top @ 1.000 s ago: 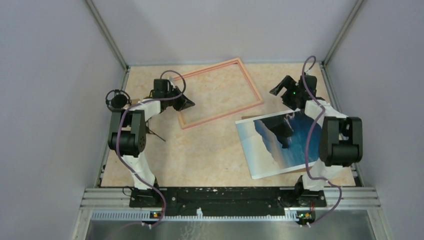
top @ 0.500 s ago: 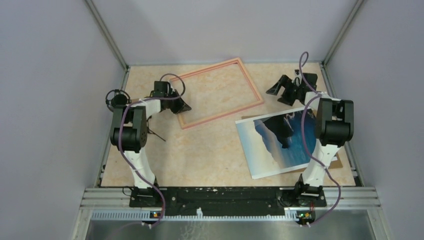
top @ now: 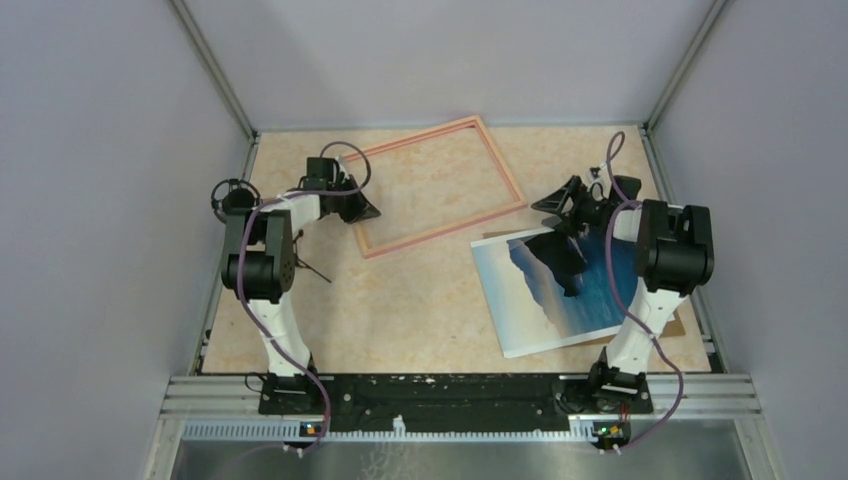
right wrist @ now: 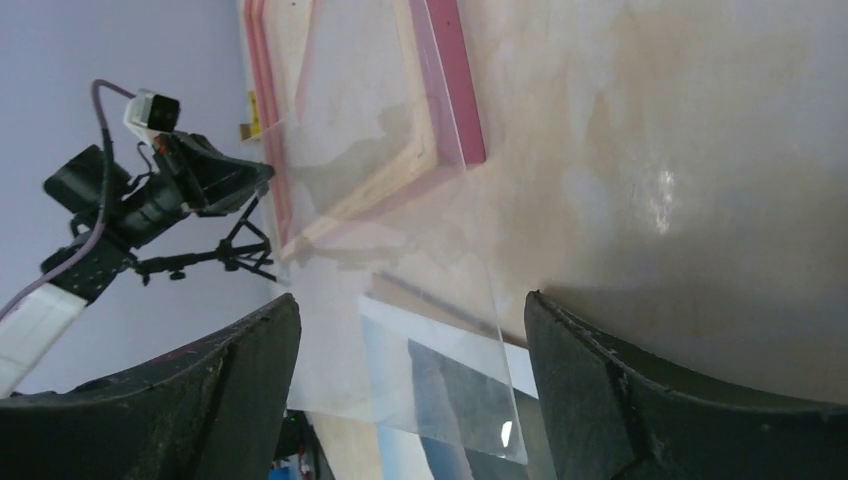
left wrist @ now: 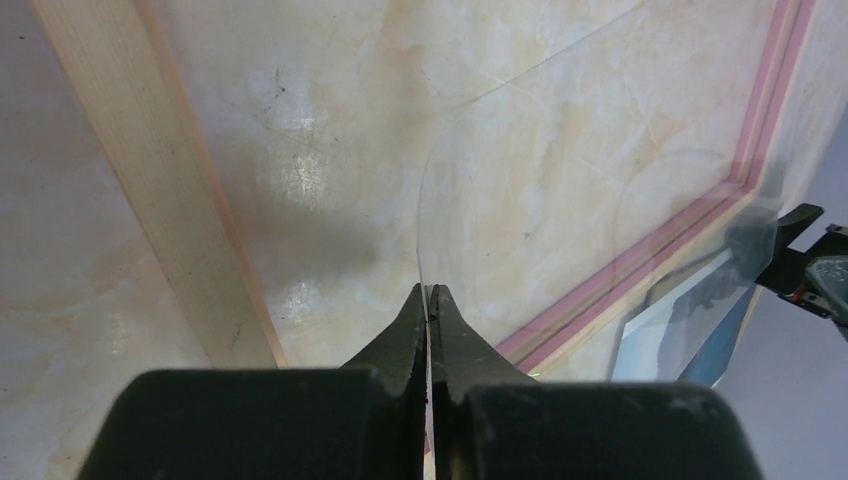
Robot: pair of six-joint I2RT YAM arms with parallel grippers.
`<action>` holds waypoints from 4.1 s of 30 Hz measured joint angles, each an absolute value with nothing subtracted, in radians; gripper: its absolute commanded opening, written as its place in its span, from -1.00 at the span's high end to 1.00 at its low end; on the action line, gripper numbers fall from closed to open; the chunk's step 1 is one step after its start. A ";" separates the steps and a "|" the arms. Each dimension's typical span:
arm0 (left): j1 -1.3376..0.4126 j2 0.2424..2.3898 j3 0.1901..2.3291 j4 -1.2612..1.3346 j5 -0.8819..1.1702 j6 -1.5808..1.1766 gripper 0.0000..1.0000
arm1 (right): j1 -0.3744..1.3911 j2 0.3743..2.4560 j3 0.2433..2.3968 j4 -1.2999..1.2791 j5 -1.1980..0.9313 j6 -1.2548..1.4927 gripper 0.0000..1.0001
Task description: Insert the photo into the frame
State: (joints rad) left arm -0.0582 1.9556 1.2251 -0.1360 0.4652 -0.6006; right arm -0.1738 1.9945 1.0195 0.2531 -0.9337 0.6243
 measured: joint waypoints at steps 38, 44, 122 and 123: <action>-0.068 1.617 1.128 -0.038 0.557 -0.577 -0.74 | -0.098 2.038 0.695 1.151 -0.843 1.174 1.00; -0.139 1.613 1.128 -0.011 0.608 -0.585 -0.77 | -0.065 2.065 0.667 1.211 -0.756 1.209 1.00; -0.237 1.649 1.134 -0.052 0.590 -0.547 -0.79 | 0.010 2.193 1.155 0.616 -1.040 0.842 1.00; -0.237 1.646 1.134 -0.052 0.590 -0.547 -0.79 | 0.010 2.193 1.130 0.659 -1.038 0.862 1.00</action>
State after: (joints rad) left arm -0.2375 1.6463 1.1339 -0.0521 0.5903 -0.5472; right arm 0.0101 2.1925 1.1301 0.6594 -1.0382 0.8619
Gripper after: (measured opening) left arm 0.892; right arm 0.006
